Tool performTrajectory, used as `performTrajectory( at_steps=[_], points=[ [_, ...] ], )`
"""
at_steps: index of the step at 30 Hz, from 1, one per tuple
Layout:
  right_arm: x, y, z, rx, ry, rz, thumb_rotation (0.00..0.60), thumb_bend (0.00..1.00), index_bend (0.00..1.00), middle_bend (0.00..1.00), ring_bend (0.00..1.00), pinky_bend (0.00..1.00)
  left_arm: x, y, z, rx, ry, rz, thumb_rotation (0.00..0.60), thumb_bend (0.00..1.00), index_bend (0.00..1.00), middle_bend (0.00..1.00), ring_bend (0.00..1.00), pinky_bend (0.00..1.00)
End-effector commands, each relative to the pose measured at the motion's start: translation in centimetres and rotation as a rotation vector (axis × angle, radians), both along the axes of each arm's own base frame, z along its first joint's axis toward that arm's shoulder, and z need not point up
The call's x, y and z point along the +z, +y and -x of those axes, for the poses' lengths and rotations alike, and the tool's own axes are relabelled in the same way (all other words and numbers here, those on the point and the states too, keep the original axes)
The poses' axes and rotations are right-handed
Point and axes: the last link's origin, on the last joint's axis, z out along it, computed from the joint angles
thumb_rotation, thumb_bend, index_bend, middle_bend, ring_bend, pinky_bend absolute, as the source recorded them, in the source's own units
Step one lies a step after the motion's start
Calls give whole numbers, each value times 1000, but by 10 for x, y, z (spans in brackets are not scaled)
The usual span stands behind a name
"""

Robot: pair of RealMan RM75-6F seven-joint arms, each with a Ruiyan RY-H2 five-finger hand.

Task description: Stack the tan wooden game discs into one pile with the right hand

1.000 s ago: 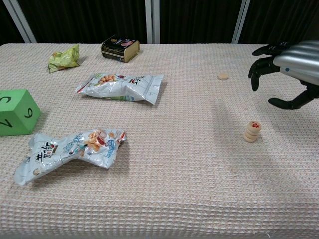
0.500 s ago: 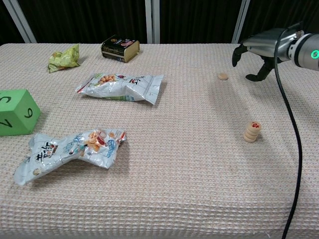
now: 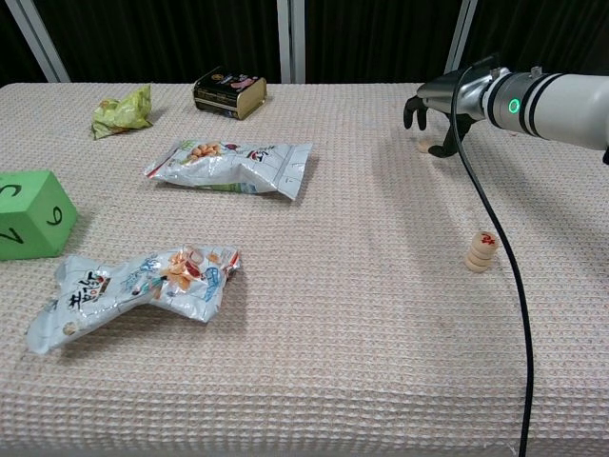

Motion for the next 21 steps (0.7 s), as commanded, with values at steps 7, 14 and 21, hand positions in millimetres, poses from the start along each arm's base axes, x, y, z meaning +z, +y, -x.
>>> performTrajectory(
  at_steps=[7,14,21],
  points=[
    [-10,-2,-1,-33,-63,-4,600,359,242,340,18,0,0,0,2,6,-3,0,600,127,277,158,131,184],
    [-13,0,4,-36,-86,-15,600,362,251,364,32,0,-1,-1,3,8,-5,0,600,126,277,158,132,184],
    [-3,8,12,-47,-143,-18,600,362,254,398,68,0,-2,-2,5,11,-10,1,600,127,277,158,132,184]
  ],
)
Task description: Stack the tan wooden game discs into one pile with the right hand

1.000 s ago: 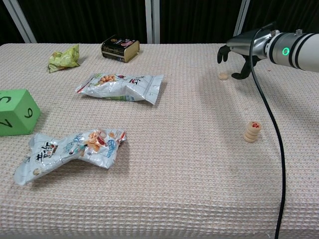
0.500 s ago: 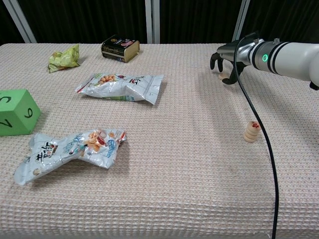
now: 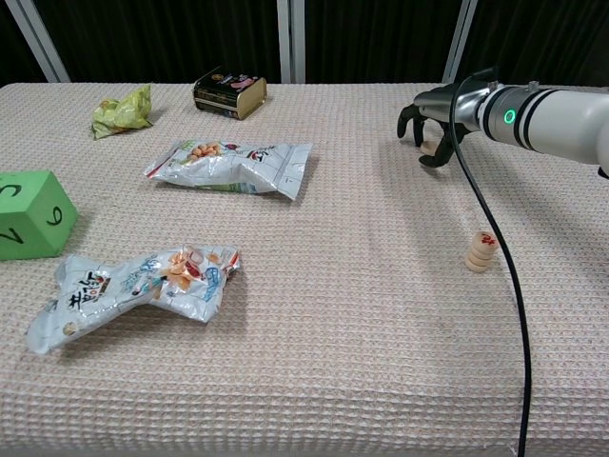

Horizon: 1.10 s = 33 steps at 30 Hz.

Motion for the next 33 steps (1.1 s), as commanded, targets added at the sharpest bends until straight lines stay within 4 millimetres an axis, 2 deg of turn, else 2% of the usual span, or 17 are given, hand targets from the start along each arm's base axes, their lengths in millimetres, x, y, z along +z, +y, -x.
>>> performTrajectory(
  at_steps=[1,10,22,33],
  points=[
    [9,6,7,2,-20,4,600,361,254,405,76,0,0,0,0,0,-1,0,600,127,277,158,132,184],
    [35,30,26,10,-34,3,600,362,254,415,84,0,-2,0,0,-8,-5,1,600,126,277,158,132,184],
    [50,49,38,27,-9,12,600,362,254,392,84,0,-2,1,-1,-17,-5,1,600,127,277,158,131,184],
    [38,43,31,37,-21,17,600,362,255,350,76,0,-2,0,-3,-20,-4,-2,600,126,277,158,131,184]
  ],
)
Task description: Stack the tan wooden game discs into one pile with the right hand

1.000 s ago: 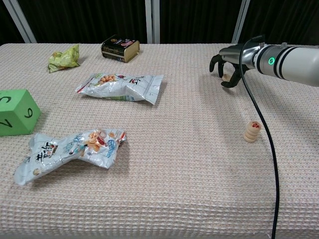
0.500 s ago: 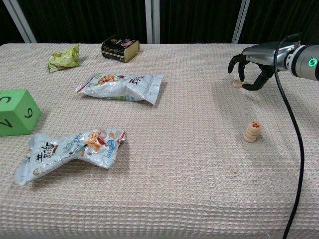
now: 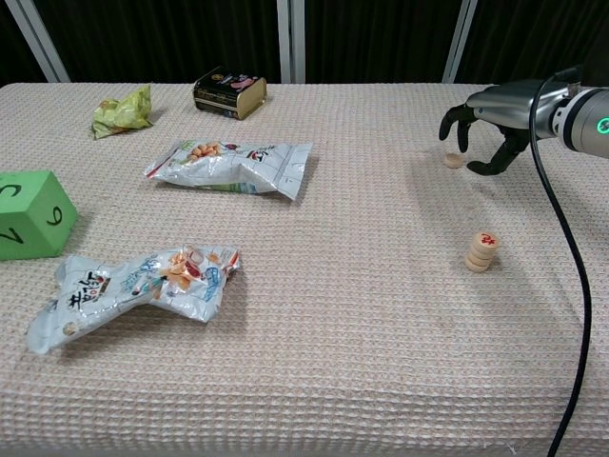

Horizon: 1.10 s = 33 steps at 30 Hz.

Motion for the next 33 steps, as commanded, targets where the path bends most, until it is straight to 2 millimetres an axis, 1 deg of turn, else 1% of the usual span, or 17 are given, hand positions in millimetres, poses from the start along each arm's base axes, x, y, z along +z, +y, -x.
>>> performTrajectory(
  at_steps=[1,8,16,27,33],
  points=[
    [-5,-4,-4,-3,-17,2,600,362,255,348,74,0,0,0,0,1,0,-1,600,127,277,158,132,183],
    [-11,-10,-8,3,-10,0,600,362,254,345,72,0,0,-2,1,7,-3,-3,600,127,277,158,131,184],
    [-16,-10,-3,-5,5,-6,600,361,255,345,73,0,-1,-2,2,6,-3,-1,600,127,277,158,131,183],
    [-23,-11,-2,-2,7,-19,600,362,254,346,72,0,-1,-3,3,14,-4,-1,600,126,277,158,131,184],
    [-22,-9,0,-4,0,-18,600,362,258,351,72,0,-1,-2,3,12,-3,1,600,127,277,158,132,184]
  ],
)
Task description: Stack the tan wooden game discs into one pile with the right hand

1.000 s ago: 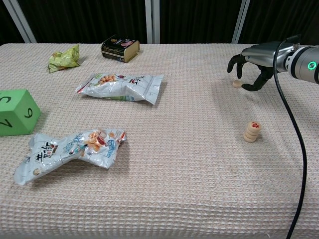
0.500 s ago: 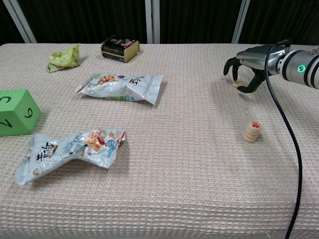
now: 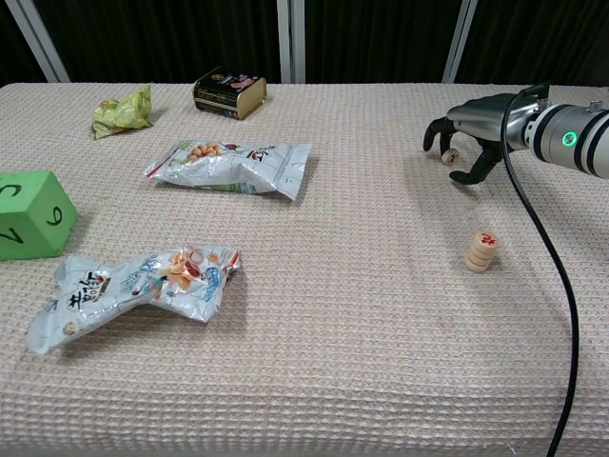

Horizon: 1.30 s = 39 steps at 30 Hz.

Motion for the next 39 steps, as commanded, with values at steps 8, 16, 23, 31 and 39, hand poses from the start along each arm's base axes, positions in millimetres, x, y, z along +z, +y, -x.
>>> performTrajectory(
  at_steps=[8,16,23,31,39],
  points=[
    [4,-6,-1,0,0,23,600,362,261,324,71,0,-2,2,-1,-4,-1,7,600,126,277,158,131,183],
    [7,-13,-5,4,-8,50,600,361,253,287,69,0,0,0,0,4,-3,0,600,126,277,158,132,184],
    [20,-15,1,-3,8,75,600,339,243,272,63,0,-2,2,0,-2,-4,6,600,127,277,158,131,184],
    [3,-27,-6,-8,43,68,600,286,238,257,50,0,-1,1,0,7,-2,6,600,126,277,158,131,184],
    [-7,-43,-13,-24,53,98,600,288,238,257,50,0,0,-2,4,23,-4,4,600,127,278,158,132,184]
  ],
)
